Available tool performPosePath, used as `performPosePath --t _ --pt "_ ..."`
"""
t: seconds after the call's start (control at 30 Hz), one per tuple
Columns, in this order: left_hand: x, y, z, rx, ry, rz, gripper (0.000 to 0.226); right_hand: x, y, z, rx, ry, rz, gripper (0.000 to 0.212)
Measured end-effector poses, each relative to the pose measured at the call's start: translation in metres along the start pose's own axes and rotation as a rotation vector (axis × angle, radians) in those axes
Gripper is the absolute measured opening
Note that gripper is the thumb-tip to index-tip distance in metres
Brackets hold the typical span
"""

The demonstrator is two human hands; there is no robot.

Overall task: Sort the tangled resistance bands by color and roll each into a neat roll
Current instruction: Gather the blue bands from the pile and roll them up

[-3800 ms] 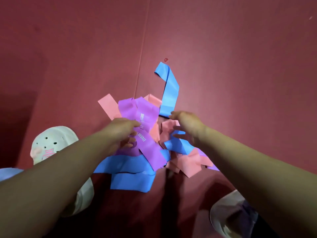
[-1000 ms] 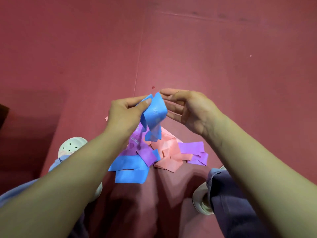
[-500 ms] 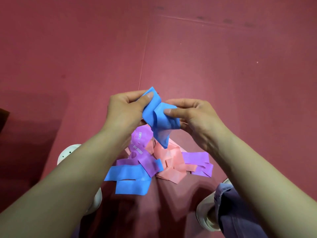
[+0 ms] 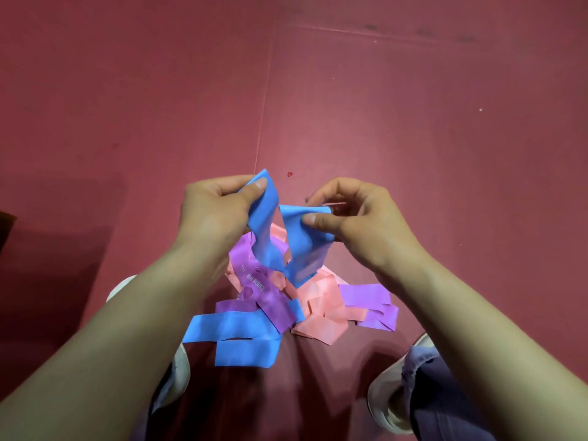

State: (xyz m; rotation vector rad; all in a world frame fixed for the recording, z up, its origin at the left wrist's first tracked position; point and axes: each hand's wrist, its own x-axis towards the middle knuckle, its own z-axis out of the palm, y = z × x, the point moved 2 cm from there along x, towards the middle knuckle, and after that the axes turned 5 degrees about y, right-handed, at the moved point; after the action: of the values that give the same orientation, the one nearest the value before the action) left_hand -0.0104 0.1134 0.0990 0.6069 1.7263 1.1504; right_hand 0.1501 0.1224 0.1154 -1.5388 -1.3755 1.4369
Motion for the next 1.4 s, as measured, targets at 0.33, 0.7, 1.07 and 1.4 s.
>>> performPosePath --t 0.33,0.7,1.07,1.4 --pt "-0.008 -0.002 0.014 -0.038 -0.105 -0.130 0.014 0.001 -0.005 -0.008 0.093 0.127 -0.090 0.024" --pt "-0.013 0.003 0.015 -0.095 -0.193 -0.054 0.009 -0.002 0.001 -0.011 -0.068 0.178 -0.146 0.031" --pt "-0.005 0.003 0.010 0.016 -0.122 0.175 0.018 0.000 0.007 -0.009 -0.026 0.185 0.014 0.041" --pt "-0.012 0.010 0.015 0.129 -0.235 0.357 0.025 0.003 0.013 -0.009 0.043 0.080 0.397 0.020"
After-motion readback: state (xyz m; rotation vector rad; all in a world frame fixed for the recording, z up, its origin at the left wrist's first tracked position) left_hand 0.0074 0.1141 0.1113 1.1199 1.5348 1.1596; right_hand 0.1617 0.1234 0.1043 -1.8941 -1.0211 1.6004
